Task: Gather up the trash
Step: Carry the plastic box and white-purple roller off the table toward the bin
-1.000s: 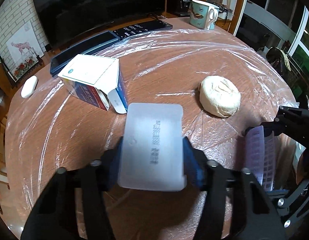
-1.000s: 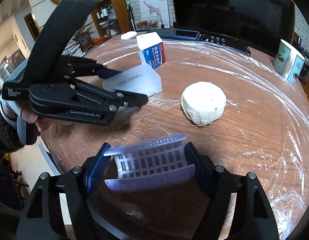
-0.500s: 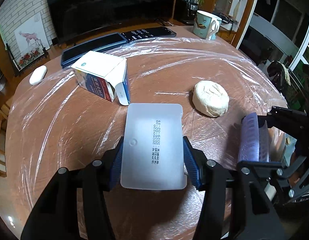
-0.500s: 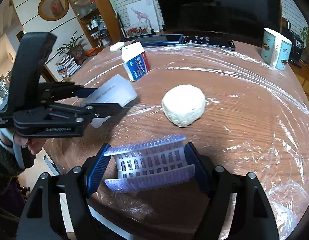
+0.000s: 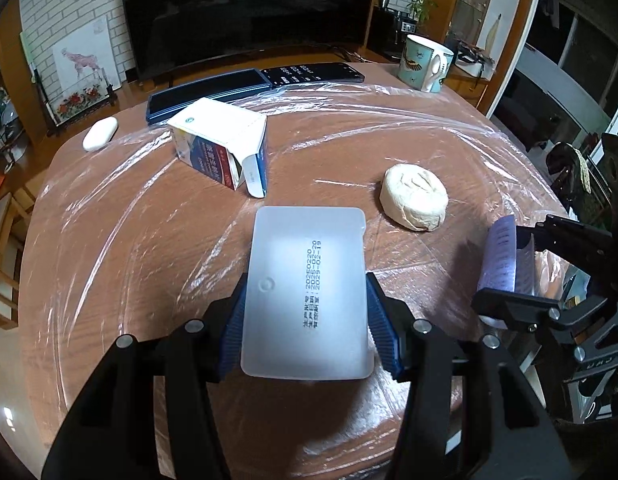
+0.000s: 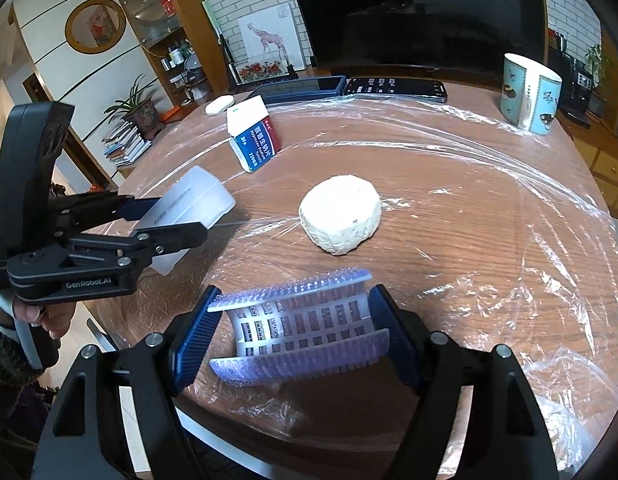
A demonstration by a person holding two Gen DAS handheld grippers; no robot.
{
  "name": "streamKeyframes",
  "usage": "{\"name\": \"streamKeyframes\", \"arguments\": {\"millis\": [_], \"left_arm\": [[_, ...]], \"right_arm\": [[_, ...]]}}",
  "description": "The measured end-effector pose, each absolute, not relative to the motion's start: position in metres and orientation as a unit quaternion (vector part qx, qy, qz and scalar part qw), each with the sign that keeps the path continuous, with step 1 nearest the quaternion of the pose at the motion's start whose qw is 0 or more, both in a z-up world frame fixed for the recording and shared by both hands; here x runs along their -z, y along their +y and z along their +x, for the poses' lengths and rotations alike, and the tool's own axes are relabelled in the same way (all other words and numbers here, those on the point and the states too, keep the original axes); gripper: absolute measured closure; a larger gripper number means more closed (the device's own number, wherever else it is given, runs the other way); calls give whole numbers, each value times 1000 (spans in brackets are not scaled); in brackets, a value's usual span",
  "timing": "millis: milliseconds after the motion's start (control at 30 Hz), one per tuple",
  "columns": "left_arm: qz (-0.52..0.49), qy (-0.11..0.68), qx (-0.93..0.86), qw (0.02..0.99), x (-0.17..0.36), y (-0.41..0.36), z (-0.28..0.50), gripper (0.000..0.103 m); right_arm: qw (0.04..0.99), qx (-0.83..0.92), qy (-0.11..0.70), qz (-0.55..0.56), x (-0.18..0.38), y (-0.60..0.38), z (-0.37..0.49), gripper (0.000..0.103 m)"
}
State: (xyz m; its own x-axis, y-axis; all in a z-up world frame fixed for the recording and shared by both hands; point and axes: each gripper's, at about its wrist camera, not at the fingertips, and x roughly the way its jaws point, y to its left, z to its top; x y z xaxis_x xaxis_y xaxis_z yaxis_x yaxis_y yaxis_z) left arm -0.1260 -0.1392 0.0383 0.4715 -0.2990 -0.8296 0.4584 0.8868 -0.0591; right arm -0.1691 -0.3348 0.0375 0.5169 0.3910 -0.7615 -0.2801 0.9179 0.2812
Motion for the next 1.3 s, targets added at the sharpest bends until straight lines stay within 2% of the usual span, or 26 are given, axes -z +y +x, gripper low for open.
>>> {"name": "streamKeyframes", "arguments": {"millis": [933, 1300], "left_arm": [[73, 446, 236, 860, -61, -134, -208, 48], [78, 457, 243, 852, -55, -132, -236, 48]], "right_arm": [[879, -210, 422, 68, -70, -348, -223, 28], [873, -212, 433, 70, -64, -347, -250, 28]]}}
